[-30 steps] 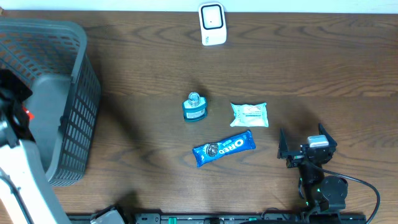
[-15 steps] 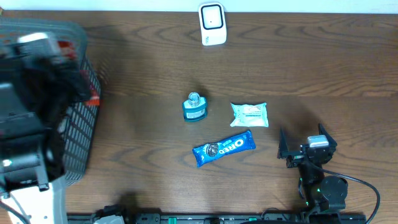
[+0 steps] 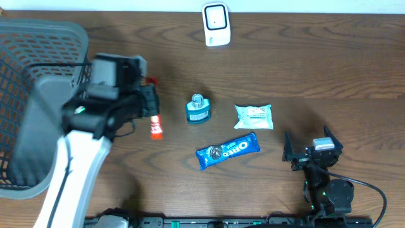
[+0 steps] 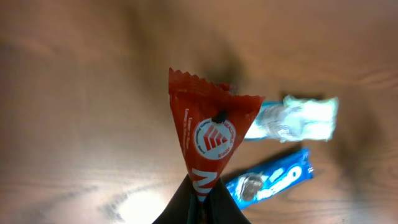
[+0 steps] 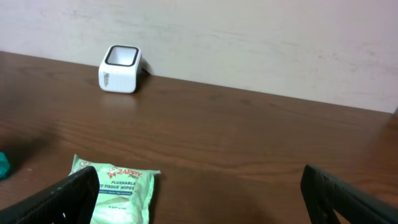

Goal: Scan the item barcode
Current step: 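Carry the Nescafe stick out of the basket and lay it on the table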

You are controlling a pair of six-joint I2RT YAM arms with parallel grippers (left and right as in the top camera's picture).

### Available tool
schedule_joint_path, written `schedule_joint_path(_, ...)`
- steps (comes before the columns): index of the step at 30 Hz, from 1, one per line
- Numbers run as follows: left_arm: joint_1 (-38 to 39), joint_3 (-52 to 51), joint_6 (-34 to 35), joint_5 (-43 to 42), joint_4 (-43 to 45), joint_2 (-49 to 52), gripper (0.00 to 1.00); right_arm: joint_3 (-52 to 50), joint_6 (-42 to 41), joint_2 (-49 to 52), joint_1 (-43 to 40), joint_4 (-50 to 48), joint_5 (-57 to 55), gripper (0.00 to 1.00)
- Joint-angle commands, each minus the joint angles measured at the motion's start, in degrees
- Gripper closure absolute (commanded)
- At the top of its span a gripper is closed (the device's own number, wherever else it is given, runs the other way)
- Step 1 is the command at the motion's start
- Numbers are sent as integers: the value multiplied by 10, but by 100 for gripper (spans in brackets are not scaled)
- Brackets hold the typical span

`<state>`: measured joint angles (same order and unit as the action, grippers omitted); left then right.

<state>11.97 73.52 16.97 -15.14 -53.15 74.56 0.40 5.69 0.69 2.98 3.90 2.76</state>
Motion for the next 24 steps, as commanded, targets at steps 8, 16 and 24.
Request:
schedule_joint_path(8, 57, -76, 140, 63, 54, 147, 93, -1, 8, -3, 4, 2, -3, 1)
schedule_joint_path(16, 65, -127, 177, 105, 103, 187, 93, -1, 8, -3, 4, 2, -3, 1)
schedule_joint_path(24, 75, -193, 219, 100, 173, 191, 93, -1, 8, -3, 4, 2, -3, 1)
